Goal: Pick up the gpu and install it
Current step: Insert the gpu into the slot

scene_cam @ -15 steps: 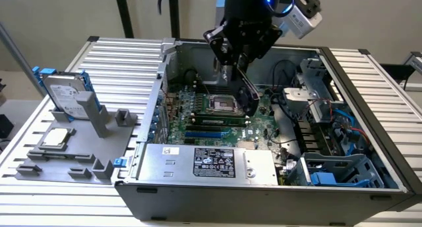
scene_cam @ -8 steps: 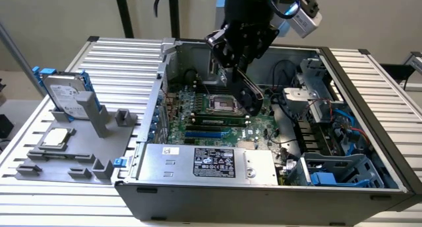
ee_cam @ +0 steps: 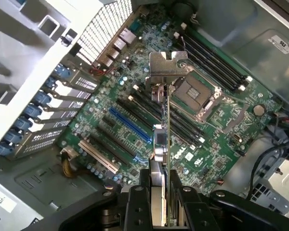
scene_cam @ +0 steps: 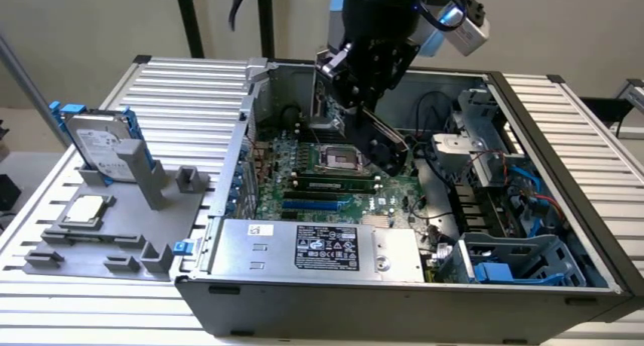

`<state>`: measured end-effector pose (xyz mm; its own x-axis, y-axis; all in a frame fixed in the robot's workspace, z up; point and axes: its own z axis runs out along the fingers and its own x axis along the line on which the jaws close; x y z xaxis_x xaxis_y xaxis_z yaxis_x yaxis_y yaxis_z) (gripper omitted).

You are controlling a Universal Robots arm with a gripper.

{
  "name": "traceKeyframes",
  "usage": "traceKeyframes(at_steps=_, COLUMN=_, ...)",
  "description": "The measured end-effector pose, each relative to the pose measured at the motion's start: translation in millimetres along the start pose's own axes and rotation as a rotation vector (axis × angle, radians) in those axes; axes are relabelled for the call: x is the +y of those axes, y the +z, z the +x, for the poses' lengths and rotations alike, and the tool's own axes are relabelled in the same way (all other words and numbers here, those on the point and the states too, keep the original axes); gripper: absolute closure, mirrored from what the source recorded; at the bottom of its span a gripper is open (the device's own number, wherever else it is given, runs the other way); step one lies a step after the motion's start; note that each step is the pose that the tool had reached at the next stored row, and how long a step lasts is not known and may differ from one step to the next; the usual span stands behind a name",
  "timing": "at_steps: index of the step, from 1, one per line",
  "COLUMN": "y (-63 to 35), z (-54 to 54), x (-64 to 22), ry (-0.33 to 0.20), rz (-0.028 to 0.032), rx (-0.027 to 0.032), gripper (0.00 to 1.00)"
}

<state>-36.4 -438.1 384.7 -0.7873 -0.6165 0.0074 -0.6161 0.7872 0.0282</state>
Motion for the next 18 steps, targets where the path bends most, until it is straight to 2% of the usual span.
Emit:
traceKeyframes(at_steps=8, y=4.3, z=0.0, x=-0.1, ry=-0.146, rz=0.0013, rx=0.0038, gripper=0.73)
traceKeyframes(at_steps=18, y=11.7, z=-0.1, x=-0.3, ry=-0.328, rz=0.0072, rx=0.004, gripper=0.73)
